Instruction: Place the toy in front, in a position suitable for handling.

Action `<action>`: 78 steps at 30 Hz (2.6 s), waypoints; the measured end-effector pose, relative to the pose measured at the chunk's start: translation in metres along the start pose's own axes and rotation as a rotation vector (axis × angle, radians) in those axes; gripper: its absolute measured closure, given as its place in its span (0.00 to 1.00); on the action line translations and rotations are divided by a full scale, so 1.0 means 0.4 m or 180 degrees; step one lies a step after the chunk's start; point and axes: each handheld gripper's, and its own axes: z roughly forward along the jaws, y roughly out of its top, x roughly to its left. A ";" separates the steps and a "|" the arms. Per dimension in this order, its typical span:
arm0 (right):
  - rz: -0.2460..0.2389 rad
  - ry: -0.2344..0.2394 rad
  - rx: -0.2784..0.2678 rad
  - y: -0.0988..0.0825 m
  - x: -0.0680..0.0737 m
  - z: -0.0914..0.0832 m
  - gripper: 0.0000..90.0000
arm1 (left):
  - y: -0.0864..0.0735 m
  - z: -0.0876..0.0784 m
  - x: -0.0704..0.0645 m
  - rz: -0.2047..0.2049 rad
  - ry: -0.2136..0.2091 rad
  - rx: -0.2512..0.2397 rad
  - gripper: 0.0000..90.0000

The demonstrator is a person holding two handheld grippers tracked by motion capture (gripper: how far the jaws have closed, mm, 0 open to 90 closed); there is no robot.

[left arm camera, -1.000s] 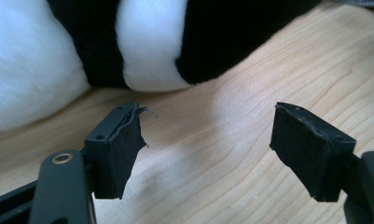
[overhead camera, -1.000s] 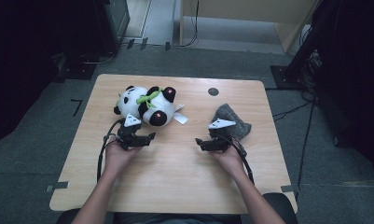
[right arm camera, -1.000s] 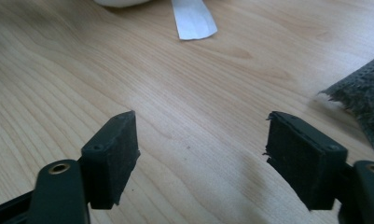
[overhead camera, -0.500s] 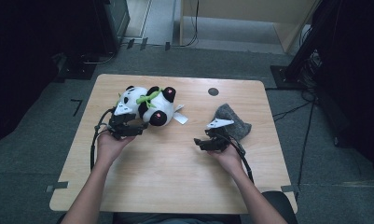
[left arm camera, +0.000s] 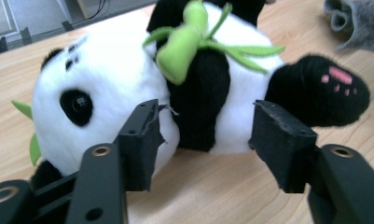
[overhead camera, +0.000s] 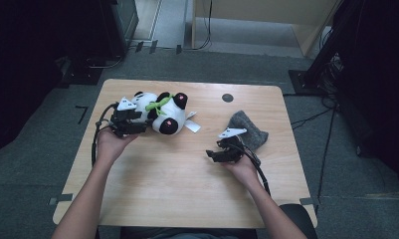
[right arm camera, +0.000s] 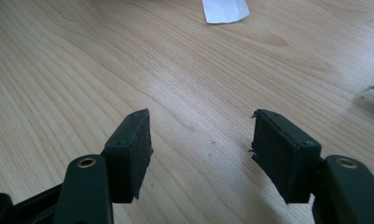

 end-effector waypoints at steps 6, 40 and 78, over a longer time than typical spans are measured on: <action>0.0013 0.0031 0.0030 -0.002 -0.001 0.003 0.42 | 0.030 0.008 0.001 0.0071 -0.0003 0.0049 0.49; 0.0042 0.0146 0.0102 -0.002 -0.014 -0.016 0.52 | 0.098 0.036 0.013 -0.0218 -0.0017 0.0034 0.90; 0.0349 -0.0505 -0.0545 0.001 -0.116 -0.127 0.47 | 0.066 0.008 -0.243 -0.0160 -0.0485 -0.0110 0.85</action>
